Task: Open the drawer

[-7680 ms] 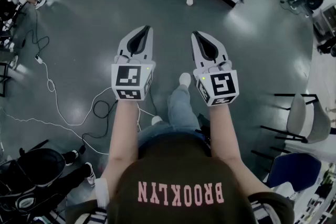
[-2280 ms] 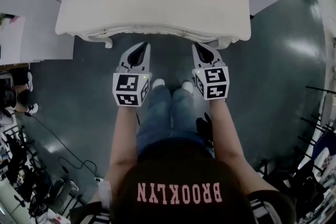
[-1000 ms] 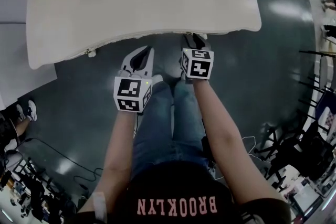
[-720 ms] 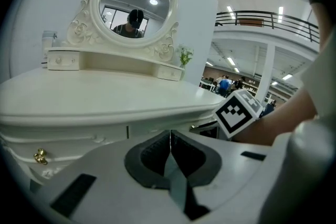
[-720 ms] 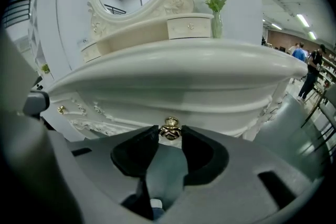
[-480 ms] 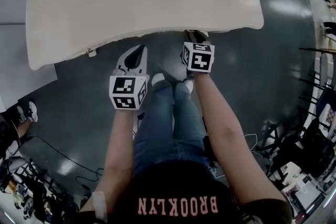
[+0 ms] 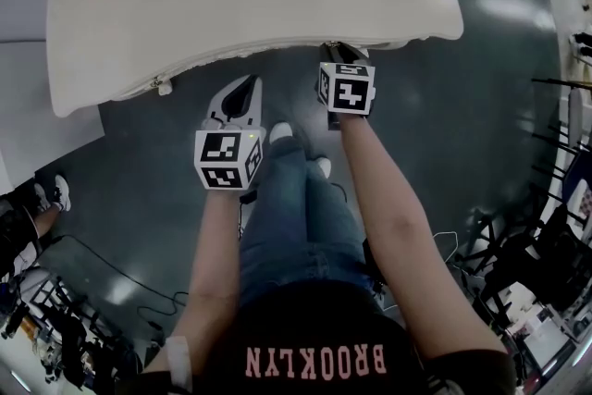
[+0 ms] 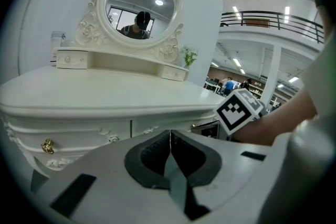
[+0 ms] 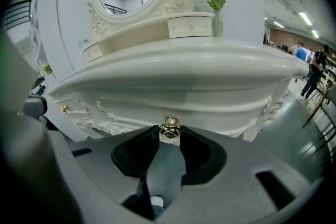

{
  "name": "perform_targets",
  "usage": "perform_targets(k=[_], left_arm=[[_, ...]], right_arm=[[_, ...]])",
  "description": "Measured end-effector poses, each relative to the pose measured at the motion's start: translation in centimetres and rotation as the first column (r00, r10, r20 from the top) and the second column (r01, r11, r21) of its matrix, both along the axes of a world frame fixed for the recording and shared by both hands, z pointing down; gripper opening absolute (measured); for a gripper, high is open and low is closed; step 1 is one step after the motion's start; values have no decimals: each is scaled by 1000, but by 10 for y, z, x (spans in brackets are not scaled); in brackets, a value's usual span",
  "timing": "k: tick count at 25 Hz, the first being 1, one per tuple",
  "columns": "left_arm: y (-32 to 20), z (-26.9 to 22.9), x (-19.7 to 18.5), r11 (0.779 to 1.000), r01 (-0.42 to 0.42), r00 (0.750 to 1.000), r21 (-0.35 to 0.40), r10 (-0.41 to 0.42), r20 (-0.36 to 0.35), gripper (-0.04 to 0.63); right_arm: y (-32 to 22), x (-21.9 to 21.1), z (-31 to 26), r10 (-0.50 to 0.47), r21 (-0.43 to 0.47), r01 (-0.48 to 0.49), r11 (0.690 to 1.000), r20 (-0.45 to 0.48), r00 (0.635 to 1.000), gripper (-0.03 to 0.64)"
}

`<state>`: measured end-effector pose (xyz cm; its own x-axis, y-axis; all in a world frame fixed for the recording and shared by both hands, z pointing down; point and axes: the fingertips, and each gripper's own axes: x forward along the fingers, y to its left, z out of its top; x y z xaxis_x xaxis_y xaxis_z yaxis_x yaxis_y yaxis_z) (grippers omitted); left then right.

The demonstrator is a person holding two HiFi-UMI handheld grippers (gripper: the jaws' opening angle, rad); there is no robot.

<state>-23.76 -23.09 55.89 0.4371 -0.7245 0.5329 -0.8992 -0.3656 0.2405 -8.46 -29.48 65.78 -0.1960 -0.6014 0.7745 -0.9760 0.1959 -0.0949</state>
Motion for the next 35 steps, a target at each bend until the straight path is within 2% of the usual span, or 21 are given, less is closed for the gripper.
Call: perform_targets(k=[5, 10, 35], left_arm=[[18, 4, 3, 1000, 17, 1000, -8, -17, 3, 6], [32, 4, 5, 999, 46, 999, -17, -46, 5, 6], [93, -22, 49, 998, 54, 999, 33, -54, 1, 6]], right_arm=[[5, 1, 1, -24, -10, 24, 1000, -5, 1000, 109], [34, 6, 1, -39, -4, 39, 999, 11, 999, 109], [141, 17, 3, -119, -97, 123, 988, 43, 992, 110]])
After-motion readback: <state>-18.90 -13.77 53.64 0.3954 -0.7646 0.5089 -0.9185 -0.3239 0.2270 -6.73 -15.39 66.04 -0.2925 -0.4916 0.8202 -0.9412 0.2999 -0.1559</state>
